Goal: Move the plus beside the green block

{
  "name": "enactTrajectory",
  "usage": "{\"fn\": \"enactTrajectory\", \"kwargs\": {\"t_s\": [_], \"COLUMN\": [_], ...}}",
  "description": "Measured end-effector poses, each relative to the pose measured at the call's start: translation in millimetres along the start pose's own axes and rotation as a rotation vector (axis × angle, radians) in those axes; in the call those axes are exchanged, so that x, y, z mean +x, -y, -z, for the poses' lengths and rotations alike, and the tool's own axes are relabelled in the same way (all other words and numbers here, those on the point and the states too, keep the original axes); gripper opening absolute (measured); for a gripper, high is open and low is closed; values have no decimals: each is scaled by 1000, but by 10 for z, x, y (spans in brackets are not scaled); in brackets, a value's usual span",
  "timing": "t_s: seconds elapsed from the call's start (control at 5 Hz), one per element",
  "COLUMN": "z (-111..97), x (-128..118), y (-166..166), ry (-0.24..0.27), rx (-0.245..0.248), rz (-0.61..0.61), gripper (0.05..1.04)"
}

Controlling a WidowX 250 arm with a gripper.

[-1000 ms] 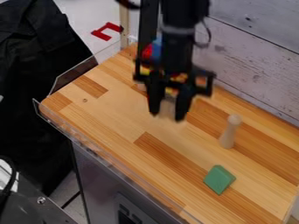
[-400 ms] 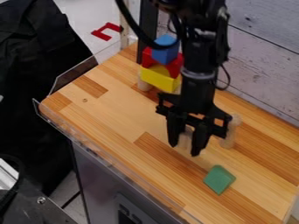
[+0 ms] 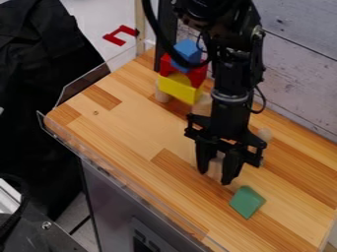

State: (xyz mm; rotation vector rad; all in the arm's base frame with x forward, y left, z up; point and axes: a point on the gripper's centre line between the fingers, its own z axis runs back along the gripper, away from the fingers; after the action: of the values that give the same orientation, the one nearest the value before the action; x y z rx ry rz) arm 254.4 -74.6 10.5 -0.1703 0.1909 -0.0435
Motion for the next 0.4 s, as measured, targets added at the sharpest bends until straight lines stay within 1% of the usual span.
{"fn": "enactTrajectory", "kwargs": {"t_s": [0.2, 0.4], "z": [20, -3], "x": [9, 18], "y": [-33, -46], "ry": [27, 52], "rx": [-4, -12], "rz": [-3, -8], "gripper": [462, 462]}}
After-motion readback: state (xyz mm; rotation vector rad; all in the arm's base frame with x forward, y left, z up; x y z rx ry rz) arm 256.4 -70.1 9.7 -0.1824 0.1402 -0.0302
